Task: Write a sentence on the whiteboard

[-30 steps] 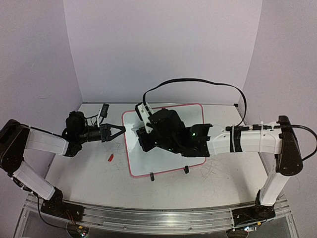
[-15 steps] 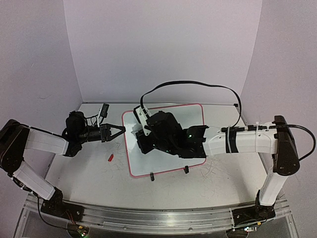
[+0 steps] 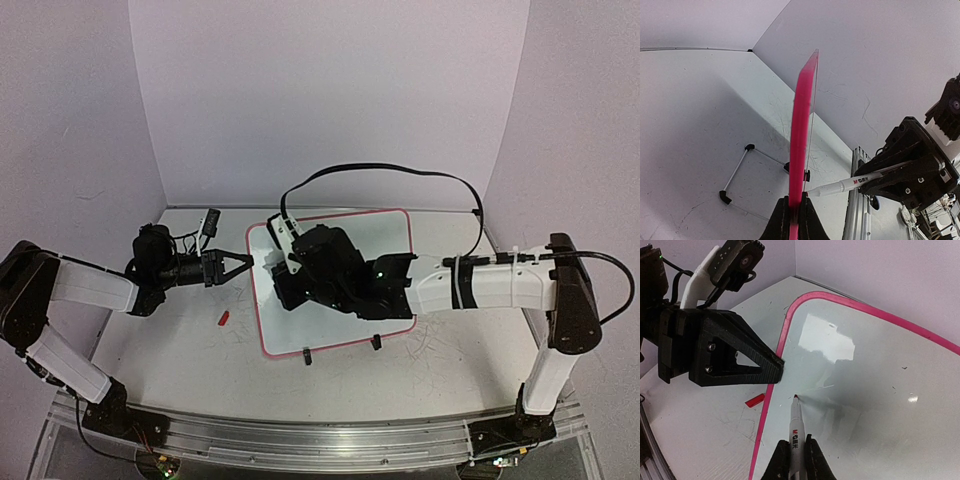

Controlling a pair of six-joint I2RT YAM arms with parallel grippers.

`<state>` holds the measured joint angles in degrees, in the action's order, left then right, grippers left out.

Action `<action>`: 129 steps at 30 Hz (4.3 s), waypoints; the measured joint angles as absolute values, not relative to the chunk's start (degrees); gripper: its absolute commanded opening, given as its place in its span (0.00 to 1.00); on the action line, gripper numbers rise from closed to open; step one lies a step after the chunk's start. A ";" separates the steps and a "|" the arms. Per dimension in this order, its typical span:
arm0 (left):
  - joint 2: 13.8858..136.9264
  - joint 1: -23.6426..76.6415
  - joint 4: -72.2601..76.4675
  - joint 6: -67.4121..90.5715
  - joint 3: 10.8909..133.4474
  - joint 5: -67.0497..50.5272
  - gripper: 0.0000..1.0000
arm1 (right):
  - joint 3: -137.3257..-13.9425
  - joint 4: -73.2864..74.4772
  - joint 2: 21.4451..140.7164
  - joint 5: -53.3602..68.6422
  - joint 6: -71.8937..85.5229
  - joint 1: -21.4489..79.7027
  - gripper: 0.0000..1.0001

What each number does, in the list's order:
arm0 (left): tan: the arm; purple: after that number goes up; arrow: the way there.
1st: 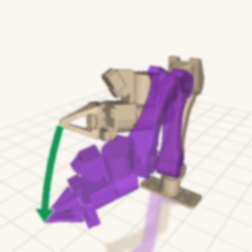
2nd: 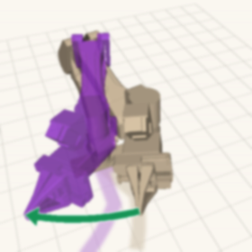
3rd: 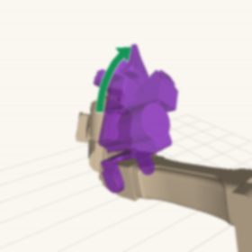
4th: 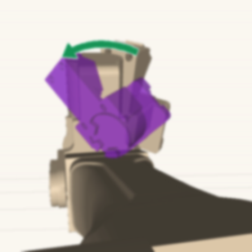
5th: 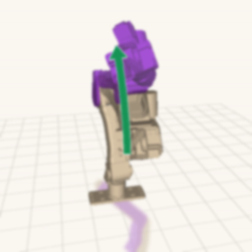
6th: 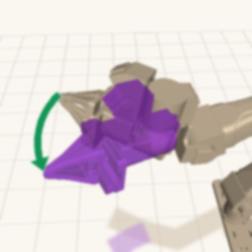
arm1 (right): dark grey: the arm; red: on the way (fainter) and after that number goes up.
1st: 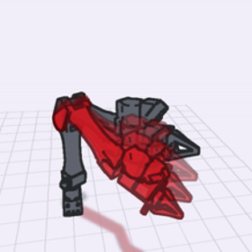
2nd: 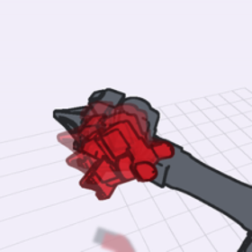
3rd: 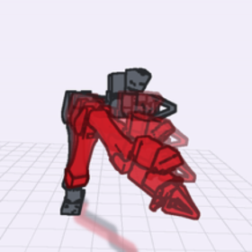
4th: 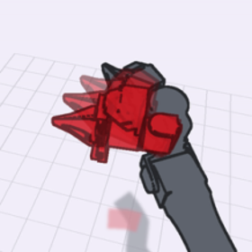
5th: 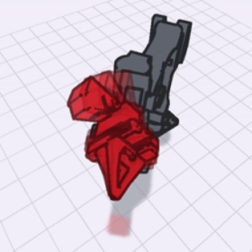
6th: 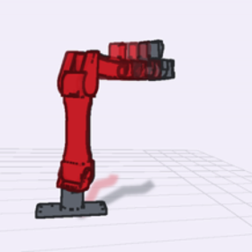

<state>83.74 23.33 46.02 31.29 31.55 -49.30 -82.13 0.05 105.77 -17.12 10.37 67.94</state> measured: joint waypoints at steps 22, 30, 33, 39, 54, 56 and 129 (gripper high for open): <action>83.74 23.35 46.04 31.29 31.55 -49.32 0.00 | -83.26 0.12 106.96 -15.24 10.76 68.18 0.00; 83.74 23.35 46.02 31.31 31.55 -49.30 0.00 | -83.26 1.06 107.24 -14.22 11.05 68.25 0.00; 83.74 23.35 46.02 31.29 31.55 -49.30 0.00 | -83.26 1.28 107.26 -14.04 11.25 68.29 0.00; 83.74 23.35 46.02 31.29 31.55 -49.29 0.00 | -83.20 1.36 107.26 -14.37 12.10 68.32 0.00; 83.74 23.35 45.69 31.31 31.55 -48.86 0.00 | -80.66 0.93 106.77 -16.22 13.75 68.95 0.00; 83.74 23.35 45.69 31.31 31.55 -48.86 0.00 | -80.45 0.99 106.56 -16.43 13.91 68.95 0.00; 83.64 23.46 45.78 31.31 31.55 -49.34 0.00 | -76.07 0.75 102.74 -17.87 16.43 69.40 0.00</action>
